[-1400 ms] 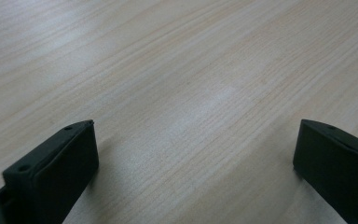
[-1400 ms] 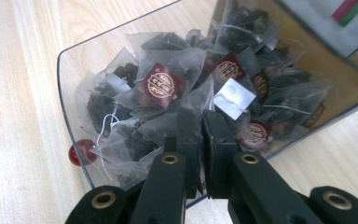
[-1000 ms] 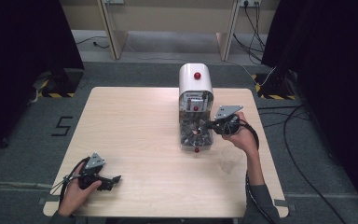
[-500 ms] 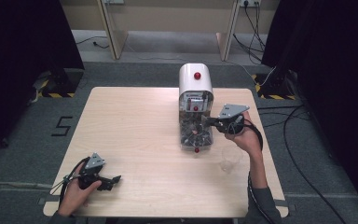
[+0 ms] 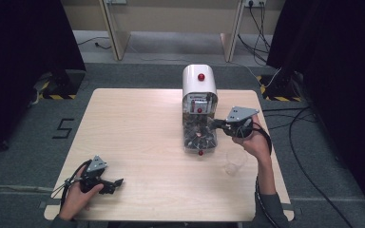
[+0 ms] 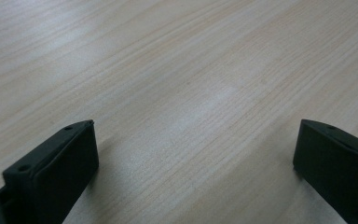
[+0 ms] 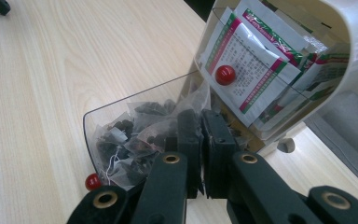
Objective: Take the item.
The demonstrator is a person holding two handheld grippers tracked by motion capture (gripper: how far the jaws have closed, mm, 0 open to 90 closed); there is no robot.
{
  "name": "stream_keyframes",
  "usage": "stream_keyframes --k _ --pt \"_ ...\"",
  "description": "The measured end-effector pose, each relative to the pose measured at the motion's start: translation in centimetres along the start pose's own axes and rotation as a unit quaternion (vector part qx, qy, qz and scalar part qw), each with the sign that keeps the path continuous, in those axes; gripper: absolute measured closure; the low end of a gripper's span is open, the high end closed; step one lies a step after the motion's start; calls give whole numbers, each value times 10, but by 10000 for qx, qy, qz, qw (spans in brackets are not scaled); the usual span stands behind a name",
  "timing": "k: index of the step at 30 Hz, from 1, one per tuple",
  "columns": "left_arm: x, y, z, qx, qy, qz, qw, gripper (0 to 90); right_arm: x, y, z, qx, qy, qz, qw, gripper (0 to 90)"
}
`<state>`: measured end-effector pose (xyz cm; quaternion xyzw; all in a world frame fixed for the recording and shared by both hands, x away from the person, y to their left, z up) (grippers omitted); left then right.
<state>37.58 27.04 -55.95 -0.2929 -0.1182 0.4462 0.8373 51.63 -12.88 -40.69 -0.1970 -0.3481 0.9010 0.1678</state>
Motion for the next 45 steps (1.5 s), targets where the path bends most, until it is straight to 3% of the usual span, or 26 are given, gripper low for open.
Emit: stream_keyframes --k 36,45 --pt "0 0 0 -8 5 -1 10000 0 4 19 48 -129 336 -178 9992 876" --pt "0 0 0 -7 5 -1 10000 0 5 35 67 -92 456 -305 9985 876"
Point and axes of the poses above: each handheld gripper's, and its own axes: z roughly backward along the jaws, y roughly out of its underside, x roughly to its left, the point moved 8 cm from there along -z, roughly forward along the jaws, and after that the axes turned 8 degrees about x, right-handed, at the moved point
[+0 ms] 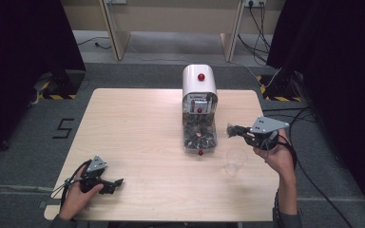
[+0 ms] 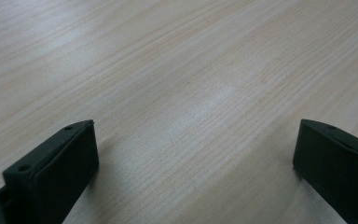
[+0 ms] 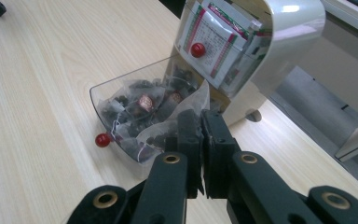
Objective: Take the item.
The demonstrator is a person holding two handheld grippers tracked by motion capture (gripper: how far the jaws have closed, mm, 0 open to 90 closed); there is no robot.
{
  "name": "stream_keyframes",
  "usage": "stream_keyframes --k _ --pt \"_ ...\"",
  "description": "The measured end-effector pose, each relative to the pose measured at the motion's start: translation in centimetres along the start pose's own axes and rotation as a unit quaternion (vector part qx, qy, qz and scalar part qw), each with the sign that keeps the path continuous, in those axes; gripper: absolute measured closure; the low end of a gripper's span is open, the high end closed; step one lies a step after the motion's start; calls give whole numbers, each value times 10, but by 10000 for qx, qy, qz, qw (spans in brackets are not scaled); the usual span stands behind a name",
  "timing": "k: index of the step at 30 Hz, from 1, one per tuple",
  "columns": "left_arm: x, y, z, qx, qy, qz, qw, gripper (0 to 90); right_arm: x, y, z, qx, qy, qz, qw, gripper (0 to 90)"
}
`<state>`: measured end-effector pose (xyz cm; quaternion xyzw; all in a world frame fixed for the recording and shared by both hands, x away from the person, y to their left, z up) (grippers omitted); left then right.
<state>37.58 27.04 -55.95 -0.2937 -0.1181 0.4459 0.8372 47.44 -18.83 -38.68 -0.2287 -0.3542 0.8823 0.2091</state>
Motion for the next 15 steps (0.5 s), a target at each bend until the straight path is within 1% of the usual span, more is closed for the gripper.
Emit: stream_keyframes --k 4,6,12,13,15 --pt "0 0 0 0 0 -2 10000 0 -2 6 8 4 67 -9 10000 876" --pt "0 0 0 0 0 -1 10000 0 -2 8 11 5 89 -59 9999 875" --pt "0 0 0 0 0 -1 10000 0 1 9 21 -57 120 -81 9999 876" --pt "0 0 0 0 -1 -1 10000 0 0 9 22 -73 142 -45 9999 876" --pt "0 0 0 0 -2 1 10000 0 1 10 25 -73 151 -81 9998 875"
Point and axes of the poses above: each handheld gripper's, and its own axes: z roughly backward along the jaws, y roughly out of its underside, x roughly to its left, the point moved 8 cm from there along -z, roughly forward along the jaws, and after that the axes turned 8 degrees about x, right-handed, at the moved point
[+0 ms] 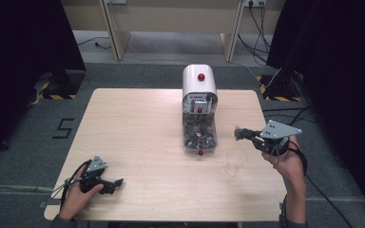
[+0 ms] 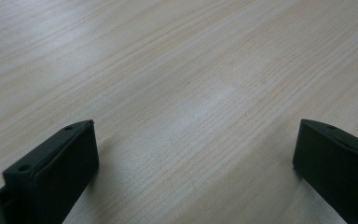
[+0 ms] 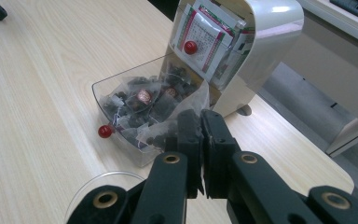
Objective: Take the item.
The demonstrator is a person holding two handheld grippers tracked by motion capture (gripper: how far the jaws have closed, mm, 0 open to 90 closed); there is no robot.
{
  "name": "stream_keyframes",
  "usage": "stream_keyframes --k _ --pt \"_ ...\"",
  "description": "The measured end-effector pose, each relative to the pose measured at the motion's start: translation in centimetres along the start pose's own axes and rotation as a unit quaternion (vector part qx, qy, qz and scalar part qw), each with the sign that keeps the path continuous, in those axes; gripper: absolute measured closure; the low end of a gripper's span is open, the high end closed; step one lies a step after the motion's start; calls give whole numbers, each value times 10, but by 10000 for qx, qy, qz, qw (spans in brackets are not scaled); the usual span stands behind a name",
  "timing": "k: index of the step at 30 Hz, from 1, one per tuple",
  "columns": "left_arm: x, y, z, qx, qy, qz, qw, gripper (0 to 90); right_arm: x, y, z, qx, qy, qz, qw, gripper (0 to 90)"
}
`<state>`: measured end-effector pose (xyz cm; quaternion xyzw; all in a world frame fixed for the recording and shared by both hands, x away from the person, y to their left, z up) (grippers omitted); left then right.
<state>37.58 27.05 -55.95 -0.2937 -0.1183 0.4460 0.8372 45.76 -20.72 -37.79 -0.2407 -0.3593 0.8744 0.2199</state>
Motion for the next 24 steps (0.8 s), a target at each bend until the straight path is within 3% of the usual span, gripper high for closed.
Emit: stream_keyframes --k 24 --pt "0 0 0 0 1 0 10000 0 17 13 20 61 -55 21 10000 876"
Point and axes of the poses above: each handheld gripper's, and its own axes: z roughly backward along the jaws, y roughly out of its underside, x roughly to its left, the point moved 8 cm from there along -z, roughly forward along the jaws, and after that the axes turned 8 degrees about x, right-handed, at the moved point
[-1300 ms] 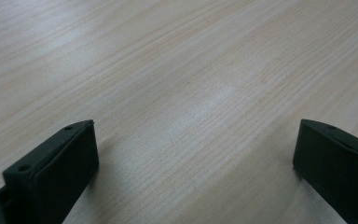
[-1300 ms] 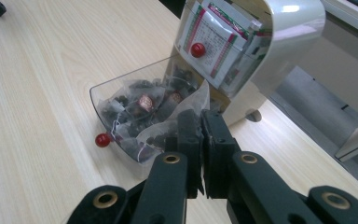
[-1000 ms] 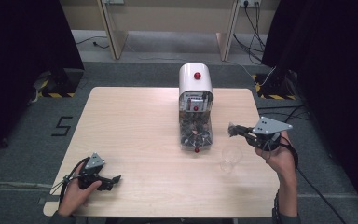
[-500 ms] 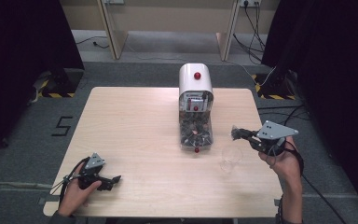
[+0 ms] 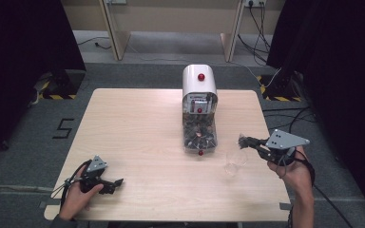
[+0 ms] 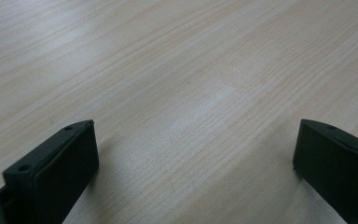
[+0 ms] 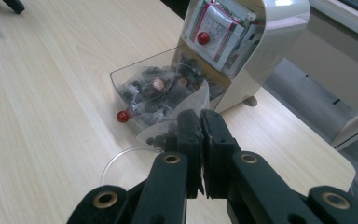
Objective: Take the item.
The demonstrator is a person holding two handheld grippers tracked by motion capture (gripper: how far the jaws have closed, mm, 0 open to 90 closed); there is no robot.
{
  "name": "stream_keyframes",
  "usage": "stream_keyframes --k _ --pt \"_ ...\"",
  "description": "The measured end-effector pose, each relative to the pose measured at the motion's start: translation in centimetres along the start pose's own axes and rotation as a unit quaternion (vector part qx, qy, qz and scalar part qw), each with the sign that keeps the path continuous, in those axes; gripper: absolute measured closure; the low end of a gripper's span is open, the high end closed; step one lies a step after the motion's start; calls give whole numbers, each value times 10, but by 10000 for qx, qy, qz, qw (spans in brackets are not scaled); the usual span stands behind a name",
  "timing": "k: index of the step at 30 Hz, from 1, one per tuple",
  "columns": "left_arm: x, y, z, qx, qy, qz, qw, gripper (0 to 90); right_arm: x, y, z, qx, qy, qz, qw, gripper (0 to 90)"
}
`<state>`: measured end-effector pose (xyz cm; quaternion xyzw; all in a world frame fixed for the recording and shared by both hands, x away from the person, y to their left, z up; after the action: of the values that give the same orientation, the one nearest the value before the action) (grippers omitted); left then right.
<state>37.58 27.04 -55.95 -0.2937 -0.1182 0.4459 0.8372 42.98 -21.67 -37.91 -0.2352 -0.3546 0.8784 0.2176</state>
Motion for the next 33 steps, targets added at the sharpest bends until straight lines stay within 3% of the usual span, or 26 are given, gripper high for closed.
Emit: stream_keyframes --k 19,33 --pt "0 0 0 0 0 -1 10000 0 15 11 -5 189 -334 67 9992 876" --pt "0 0 0 0 -1 -2 10000 0 21 26 -29 585 -648 4 9962 876"
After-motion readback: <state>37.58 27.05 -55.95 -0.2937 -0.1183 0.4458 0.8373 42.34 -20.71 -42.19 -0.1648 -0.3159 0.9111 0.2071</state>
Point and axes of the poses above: each handheld gripper's, and its own axes: z roughly backward along the jaws, y roughly out of its underside, x roughly to its left, the point moved 8 cm from there along -z, roughly forward along the jaws, and after that the axes turned 8 degrees about x, right-handed, at the moved point
